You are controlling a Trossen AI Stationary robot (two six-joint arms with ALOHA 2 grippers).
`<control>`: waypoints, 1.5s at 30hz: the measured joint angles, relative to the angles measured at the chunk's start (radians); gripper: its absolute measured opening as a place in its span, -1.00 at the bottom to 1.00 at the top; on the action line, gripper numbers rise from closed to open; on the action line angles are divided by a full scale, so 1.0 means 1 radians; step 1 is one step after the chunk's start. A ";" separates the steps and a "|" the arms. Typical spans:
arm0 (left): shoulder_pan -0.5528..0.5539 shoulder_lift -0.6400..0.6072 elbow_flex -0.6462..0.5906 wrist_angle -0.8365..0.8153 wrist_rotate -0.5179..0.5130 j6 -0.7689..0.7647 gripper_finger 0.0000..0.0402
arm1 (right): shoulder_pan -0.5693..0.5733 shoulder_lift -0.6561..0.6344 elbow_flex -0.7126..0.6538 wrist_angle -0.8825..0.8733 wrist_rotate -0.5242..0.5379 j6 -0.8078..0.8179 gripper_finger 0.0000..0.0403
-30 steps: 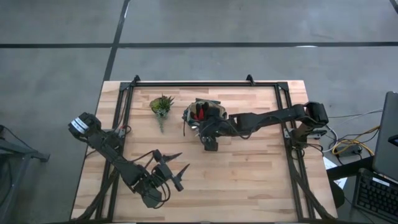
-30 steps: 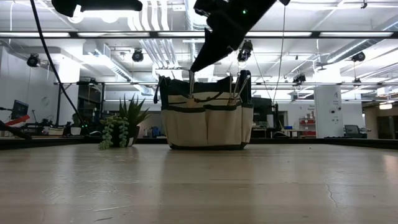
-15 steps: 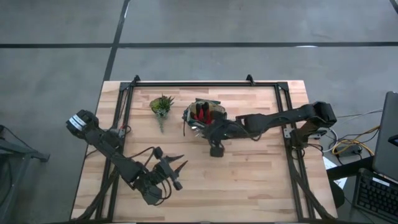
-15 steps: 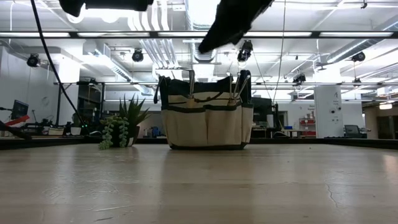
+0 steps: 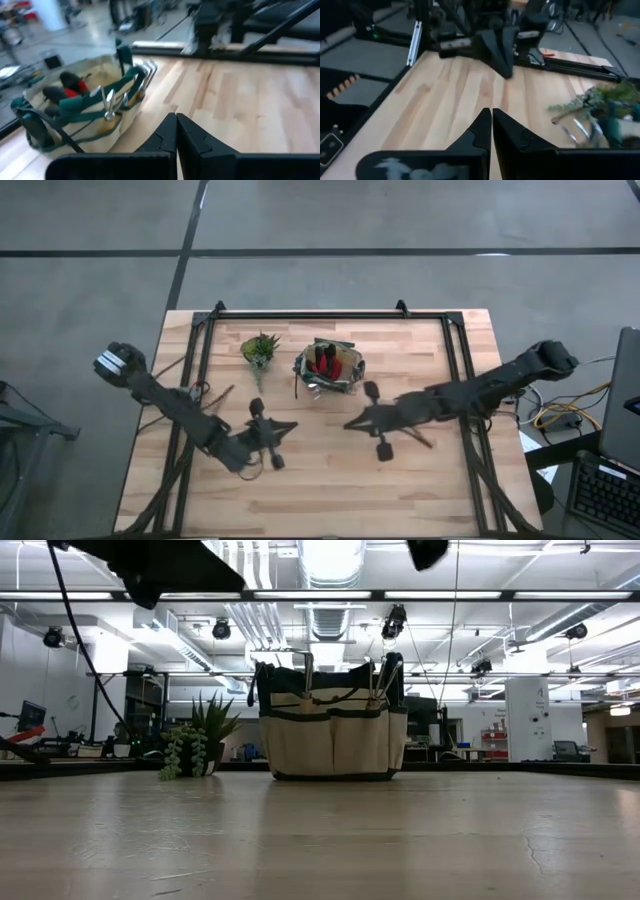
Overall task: Pick & Place Garden tools in Gardening bag
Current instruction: Return to Home Position
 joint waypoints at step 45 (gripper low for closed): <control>0.085 -1.299 -0.709 -0.069 0.470 0.373 -0.97 | -0.080 -0.933 -0.874 0.333 0.005 -0.015 -0.96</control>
